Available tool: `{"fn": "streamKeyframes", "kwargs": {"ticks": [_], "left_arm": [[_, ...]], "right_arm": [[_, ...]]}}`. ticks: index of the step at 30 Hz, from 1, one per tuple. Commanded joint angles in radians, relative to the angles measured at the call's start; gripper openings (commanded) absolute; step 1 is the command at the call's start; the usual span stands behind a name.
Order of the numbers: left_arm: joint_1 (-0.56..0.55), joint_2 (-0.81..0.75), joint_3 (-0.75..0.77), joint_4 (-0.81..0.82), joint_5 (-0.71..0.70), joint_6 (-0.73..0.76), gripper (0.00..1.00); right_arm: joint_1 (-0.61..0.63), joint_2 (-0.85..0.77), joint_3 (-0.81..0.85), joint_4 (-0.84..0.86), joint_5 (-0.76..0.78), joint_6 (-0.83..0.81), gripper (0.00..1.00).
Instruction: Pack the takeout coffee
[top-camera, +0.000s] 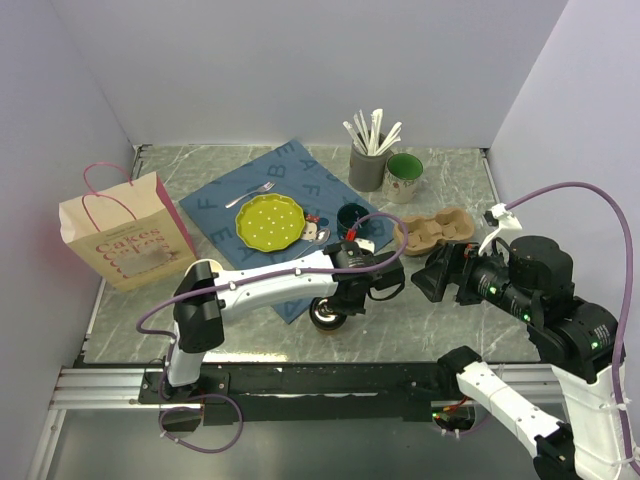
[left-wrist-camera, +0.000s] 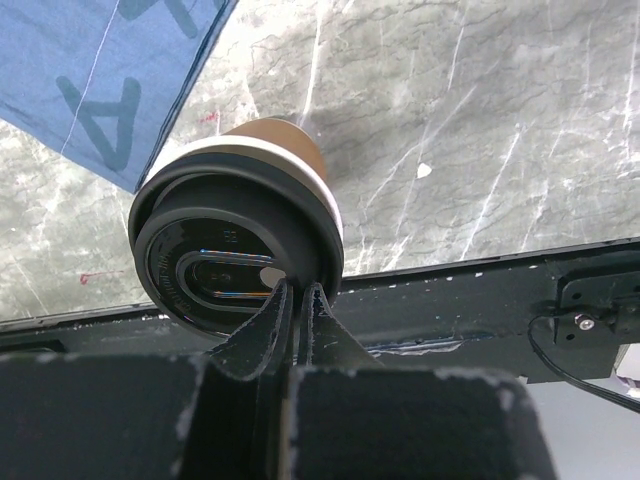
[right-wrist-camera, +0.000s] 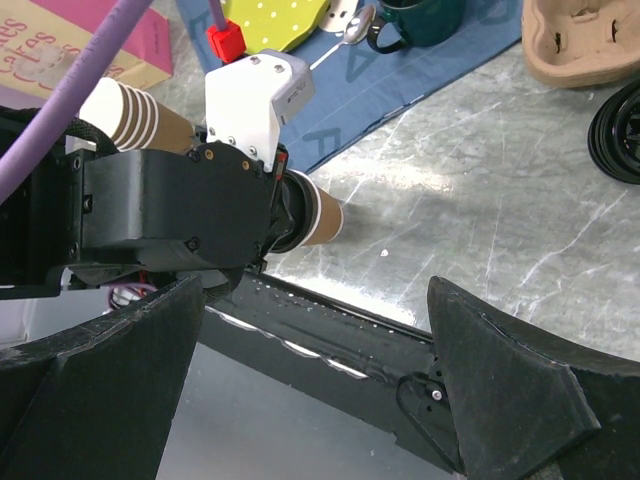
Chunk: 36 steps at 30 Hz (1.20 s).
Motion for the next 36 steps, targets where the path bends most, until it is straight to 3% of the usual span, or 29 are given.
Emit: {"fn": "streamKeyframes", "kwargs": {"ticks": [1,26,36], "left_arm": [[0.004,-0.011,0.001,0.034,0.0,0.017,0.03],[0.004,0.014,0.004,0.0,0.003,0.026,0.06],[0.004,0.053,0.121,-0.083,-0.009,0.041,0.08]], "right_arm": [[0.006,-0.01,0.044,0.039,0.009,-0.008,1.0],[0.006,-0.034,0.037,0.03,0.014,0.02,1.0],[0.006,-0.028,0.032,0.036,0.014,0.014,1.0]]}}
